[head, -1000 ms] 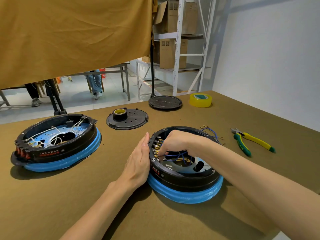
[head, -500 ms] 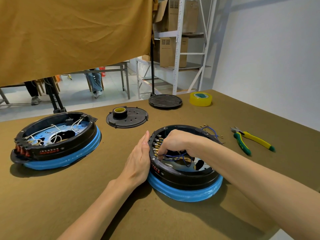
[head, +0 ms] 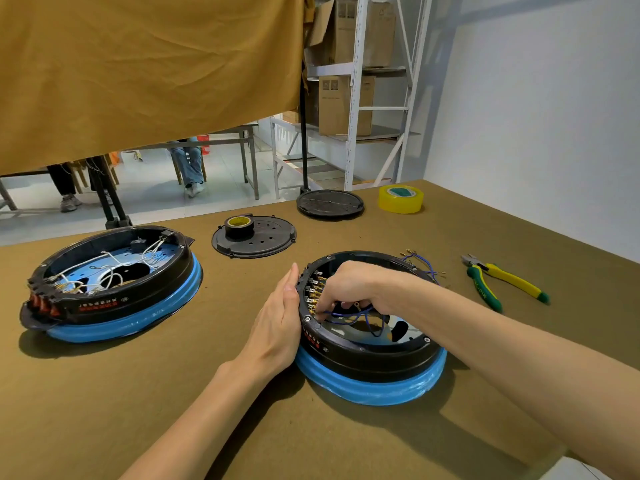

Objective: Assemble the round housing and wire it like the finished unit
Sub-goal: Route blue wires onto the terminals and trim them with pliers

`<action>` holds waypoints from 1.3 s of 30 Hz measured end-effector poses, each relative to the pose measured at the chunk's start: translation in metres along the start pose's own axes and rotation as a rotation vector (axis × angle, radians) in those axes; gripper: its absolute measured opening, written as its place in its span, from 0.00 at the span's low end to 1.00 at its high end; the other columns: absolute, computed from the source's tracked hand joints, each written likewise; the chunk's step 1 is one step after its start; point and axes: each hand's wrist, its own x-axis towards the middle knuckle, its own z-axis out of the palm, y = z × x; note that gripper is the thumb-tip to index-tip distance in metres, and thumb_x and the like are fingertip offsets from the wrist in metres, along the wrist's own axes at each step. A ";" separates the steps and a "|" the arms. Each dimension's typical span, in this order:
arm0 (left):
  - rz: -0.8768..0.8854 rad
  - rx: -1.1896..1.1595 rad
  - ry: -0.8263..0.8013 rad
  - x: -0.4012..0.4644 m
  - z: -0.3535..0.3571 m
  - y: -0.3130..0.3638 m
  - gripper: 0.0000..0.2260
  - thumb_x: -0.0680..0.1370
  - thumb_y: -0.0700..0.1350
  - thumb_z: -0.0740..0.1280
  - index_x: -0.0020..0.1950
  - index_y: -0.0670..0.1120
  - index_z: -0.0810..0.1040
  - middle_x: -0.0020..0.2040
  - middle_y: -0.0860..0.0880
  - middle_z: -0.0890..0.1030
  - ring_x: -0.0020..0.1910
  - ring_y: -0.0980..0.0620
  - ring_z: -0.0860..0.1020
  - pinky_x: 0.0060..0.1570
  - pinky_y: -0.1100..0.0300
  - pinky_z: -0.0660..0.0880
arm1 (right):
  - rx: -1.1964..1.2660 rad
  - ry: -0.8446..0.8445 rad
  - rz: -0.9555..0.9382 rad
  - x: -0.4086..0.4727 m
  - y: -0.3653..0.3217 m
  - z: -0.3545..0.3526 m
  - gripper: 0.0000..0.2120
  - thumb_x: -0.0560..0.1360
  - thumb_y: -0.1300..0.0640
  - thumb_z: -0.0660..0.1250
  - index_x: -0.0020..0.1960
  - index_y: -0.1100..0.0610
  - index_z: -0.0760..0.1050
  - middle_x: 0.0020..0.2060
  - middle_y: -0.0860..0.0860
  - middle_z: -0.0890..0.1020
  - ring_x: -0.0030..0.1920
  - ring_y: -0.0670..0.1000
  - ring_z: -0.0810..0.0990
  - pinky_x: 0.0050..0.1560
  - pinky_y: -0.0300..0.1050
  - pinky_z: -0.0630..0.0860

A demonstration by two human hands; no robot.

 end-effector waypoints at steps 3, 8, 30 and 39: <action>-0.004 -0.005 -0.008 0.001 0.000 -0.001 0.34 0.80 0.67 0.40 0.83 0.54 0.52 0.83 0.56 0.56 0.79 0.64 0.53 0.78 0.63 0.50 | 0.023 0.016 0.004 -0.001 0.000 0.002 0.06 0.73 0.55 0.76 0.41 0.55 0.81 0.41 0.49 0.80 0.40 0.48 0.74 0.36 0.41 0.68; -0.002 -0.003 -0.008 0.000 -0.001 -0.001 0.35 0.79 0.69 0.39 0.83 0.55 0.52 0.82 0.57 0.56 0.79 0.65 0.53 0.76 0.65 0.49 | -0.020 -0.005 0.005 -0.001 -0.001 0.000 0.06 0.75 0.54 0.75 0.44 0.56 0.82 0.39 0.48 0.79 0.39 0.47 0.72 0.38 0.40 0.68; 0.000 -0.002 0.006 -0.002 -0.001 0.005 0.38 0.77 0.70 0.39 0.82 0.53 0.55 0.82 0.55 0.60 0.79 0.62 0.56 0.81 0.54 0.54 | -0.083 -0.056 -0.112 0.003 0.004 -0.007 0.07 0.75 0.53 0.74 0.47 0.56 0.88 0.49 0.51 0.87 0.49 0.51 0.82 0.48 0.44 0.79; 0.041 0.034 0.015 -0.001 -0.001 0.006 0.32 0.82 0.63 0.42 0.81 0.51 0.62 0.80 0.54 0.66 0.77 0.62 0.62 0.79 0.54 0.59 | 0.172 0.235 -0.538 -0.021 0.033 -0.006 0.07 0.80 0.53 0.70 0.48 0.52 0.88 0.41 0.46 0.88 0.44 0.47 0.85 0.50 0.49 0.82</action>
